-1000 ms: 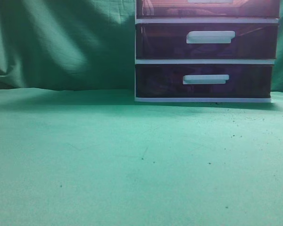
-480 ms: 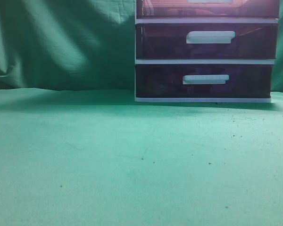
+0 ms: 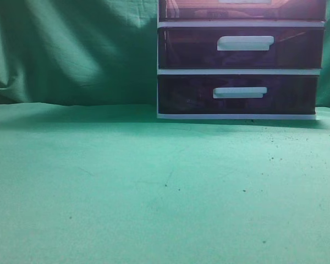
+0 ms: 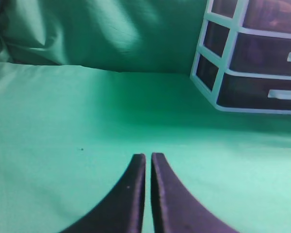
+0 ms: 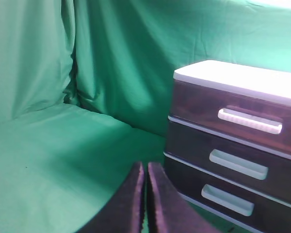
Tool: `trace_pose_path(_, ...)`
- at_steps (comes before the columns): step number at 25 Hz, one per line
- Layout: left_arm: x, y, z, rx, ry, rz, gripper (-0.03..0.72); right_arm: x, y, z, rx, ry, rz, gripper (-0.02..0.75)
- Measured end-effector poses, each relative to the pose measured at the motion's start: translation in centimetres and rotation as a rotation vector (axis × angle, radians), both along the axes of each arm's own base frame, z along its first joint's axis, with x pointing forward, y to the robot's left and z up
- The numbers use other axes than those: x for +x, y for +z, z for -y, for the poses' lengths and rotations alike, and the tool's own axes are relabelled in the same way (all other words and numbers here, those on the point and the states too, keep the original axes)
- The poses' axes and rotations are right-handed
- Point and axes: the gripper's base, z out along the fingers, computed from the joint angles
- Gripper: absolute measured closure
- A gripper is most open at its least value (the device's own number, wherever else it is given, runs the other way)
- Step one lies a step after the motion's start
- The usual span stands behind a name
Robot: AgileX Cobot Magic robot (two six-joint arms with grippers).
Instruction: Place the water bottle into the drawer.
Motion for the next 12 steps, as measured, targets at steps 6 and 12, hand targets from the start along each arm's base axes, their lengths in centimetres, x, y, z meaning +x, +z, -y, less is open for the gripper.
trace_pose_path(6,-0.3,-1.9,0.0,0.108,-0.012,-0.198,0.688,0.0,0.0,0.0,0.001,0.004,0.001,0.738)
trace_pose_path(12,-0.3,-2.0,-0.1,0.136,-0.007,-0.203,0.688,-0.2,0.1,-0.3,0.005,0.036,0.007,0.738)
